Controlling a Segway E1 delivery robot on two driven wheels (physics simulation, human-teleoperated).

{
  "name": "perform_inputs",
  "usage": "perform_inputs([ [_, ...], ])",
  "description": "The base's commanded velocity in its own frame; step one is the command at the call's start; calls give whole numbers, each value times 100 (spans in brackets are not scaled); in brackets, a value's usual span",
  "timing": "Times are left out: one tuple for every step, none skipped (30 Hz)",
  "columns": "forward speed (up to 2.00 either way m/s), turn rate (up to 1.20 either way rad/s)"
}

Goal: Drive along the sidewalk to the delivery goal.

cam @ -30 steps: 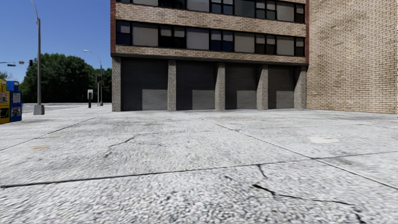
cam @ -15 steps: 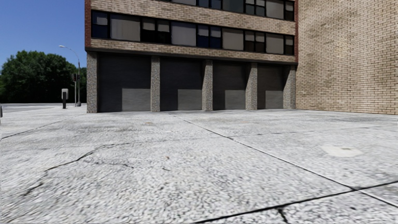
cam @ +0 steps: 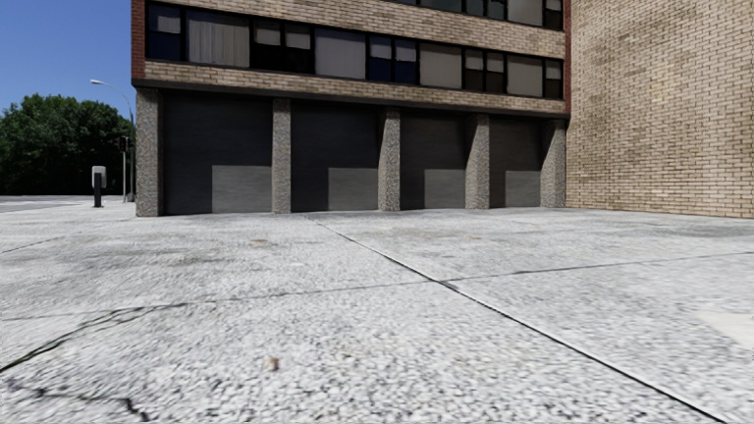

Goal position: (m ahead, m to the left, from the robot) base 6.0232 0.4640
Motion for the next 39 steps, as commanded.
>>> perform_inputs([
  [200, 0],
  [200, 0],
  [200, 0],
  [200, 0],
  [200, 0],
  [200, 0],
  [200, 0],
  [200, 0],
  [200, -4],
  [200, -8],
  [200, -9],
  [200, -9],
  [200, -9],
  [200, -3],
  [200, 0],
  [200, 0],
  [200, 0],
  [200, 0],
  [200, 0],
  [200, 0],
  [200, 0],
  [200, 0],
  [200, 0],
  [200, 0],
  [200, 0],
  [200, 0],
  [200, 0],
  [200, 0],
  [200, 0],
  [200, 0],
  [200, 0],
  [200, 0],
  [200, 0],
  [200, 0],
  [200, 0],
  [199, 7],
  [196, 17],
  [196, 17],
  [194, 23],
])
